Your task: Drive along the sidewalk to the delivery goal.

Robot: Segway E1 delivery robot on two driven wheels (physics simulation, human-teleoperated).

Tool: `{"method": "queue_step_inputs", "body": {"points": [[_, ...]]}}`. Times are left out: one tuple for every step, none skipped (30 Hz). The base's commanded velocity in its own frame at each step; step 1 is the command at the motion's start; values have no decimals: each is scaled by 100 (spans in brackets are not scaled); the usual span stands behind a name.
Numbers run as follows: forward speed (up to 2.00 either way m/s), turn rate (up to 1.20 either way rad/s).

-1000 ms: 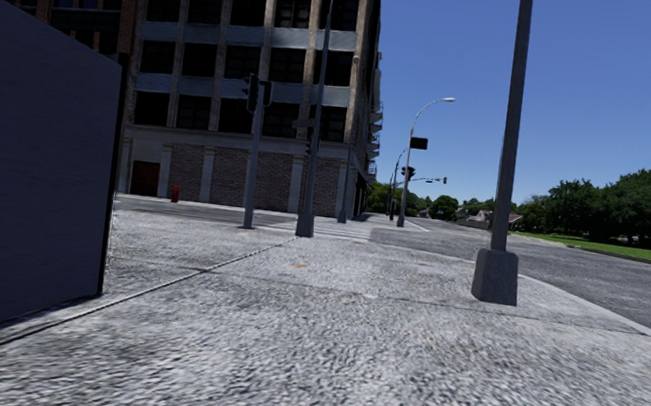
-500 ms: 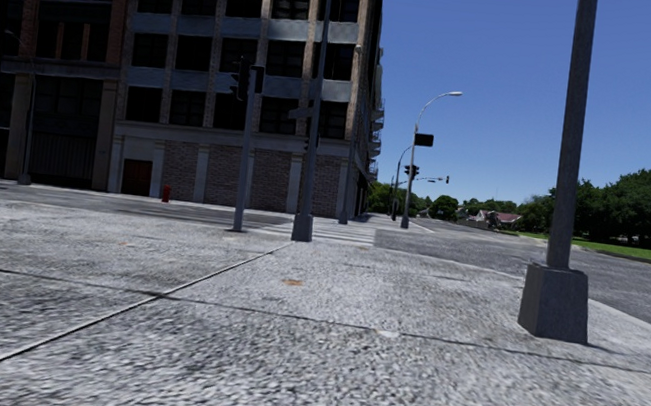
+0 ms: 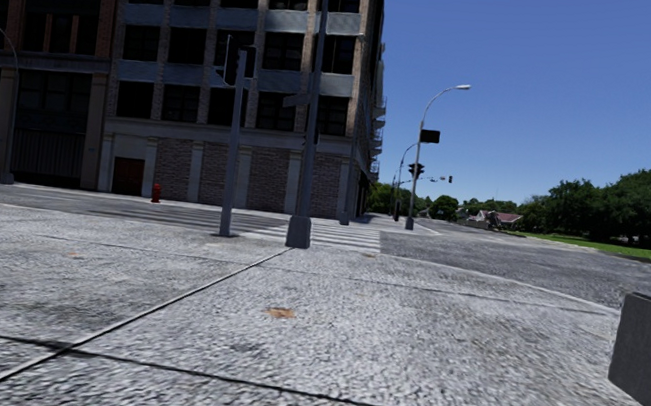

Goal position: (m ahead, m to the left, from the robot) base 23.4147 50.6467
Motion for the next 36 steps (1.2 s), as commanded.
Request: {"method": "queue_step_inputs", "body": {"points": [[200,0],[200,0],[200,0],[200,0],[200,0],[200,0],[200,0],[200,0],[200,0],[200,0],[200,0],[200,0],[200,0],[200,0],[200,0],[200,0],[200,0],[200,0],[200,0],[200,0],[200,0],[200,0],[200,0],[200,0],[200,0],[200,0],[200,0],[200,0],[200,0],[200,0],[200,0],[200,0],[200,0],[200,0],[200,0],[200,0]]}}
